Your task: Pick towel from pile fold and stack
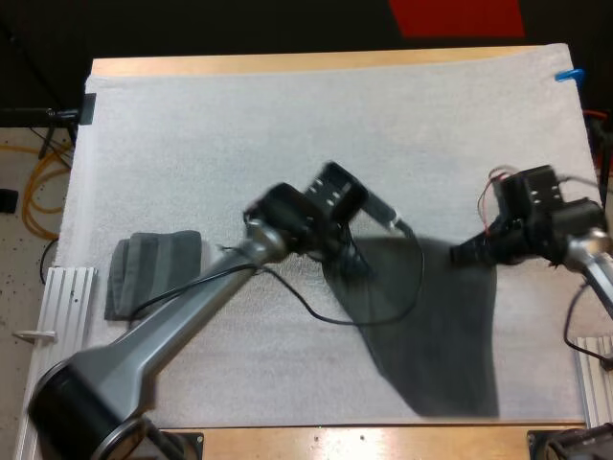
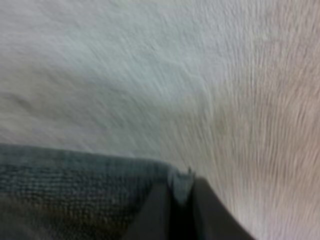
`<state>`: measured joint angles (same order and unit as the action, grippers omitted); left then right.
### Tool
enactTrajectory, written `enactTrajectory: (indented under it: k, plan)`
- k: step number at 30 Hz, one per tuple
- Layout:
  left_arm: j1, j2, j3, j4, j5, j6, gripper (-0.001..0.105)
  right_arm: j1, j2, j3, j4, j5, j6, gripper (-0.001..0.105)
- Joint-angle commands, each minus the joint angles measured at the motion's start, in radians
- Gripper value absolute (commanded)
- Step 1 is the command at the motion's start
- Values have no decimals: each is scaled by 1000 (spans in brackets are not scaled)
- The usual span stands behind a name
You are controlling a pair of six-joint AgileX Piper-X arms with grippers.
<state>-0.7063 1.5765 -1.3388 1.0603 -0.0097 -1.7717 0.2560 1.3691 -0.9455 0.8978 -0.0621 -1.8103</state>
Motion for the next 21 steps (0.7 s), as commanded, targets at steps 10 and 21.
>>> enactTrajectory:
  k: [10, 21]
  plan:
    - [102, -214, -259, 112, -31, 23, 0, 182, -239, -282, 13, 55, 19, 0]
    - [77, -351, -289, 367, 35, -33, 0, 355, -285, -433, 288, 105, 43, 0]
